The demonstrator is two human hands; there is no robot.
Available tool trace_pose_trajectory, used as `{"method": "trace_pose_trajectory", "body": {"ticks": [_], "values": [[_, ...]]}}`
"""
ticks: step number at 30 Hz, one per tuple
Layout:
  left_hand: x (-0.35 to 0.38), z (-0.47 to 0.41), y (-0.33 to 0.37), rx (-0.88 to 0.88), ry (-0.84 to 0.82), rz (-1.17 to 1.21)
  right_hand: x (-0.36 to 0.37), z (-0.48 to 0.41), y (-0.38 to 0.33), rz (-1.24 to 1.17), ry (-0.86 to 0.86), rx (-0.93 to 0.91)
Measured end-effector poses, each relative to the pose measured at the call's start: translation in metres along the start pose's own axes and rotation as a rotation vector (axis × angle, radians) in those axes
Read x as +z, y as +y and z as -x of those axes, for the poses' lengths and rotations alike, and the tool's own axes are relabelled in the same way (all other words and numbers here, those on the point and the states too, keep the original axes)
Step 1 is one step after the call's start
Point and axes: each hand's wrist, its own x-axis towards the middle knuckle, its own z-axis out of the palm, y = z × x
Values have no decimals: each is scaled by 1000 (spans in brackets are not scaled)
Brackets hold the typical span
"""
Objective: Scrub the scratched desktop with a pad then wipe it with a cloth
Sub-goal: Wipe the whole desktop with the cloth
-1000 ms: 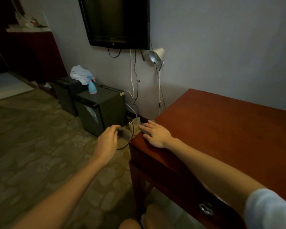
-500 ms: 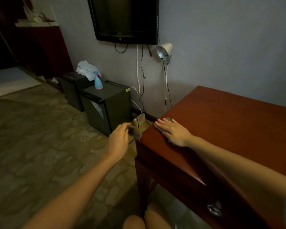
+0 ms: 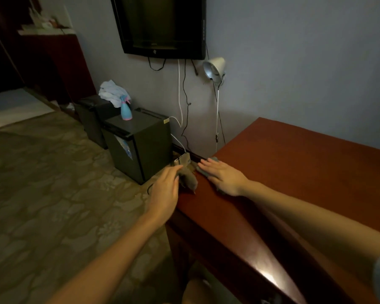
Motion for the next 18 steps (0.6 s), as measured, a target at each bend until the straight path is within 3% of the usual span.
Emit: {"method": "trace_pose_trajectory", "body": {"ticks": [5,11,18], "values": [[9,7,1,143,-304,-164,2,-47,-11,39,-45,10],[7,5,9,89,-265,-155,7,-14,-13,31,9,-152],[14,-46,33,-29,-328,-313,4,-34,-15,-14,16,397]]}}
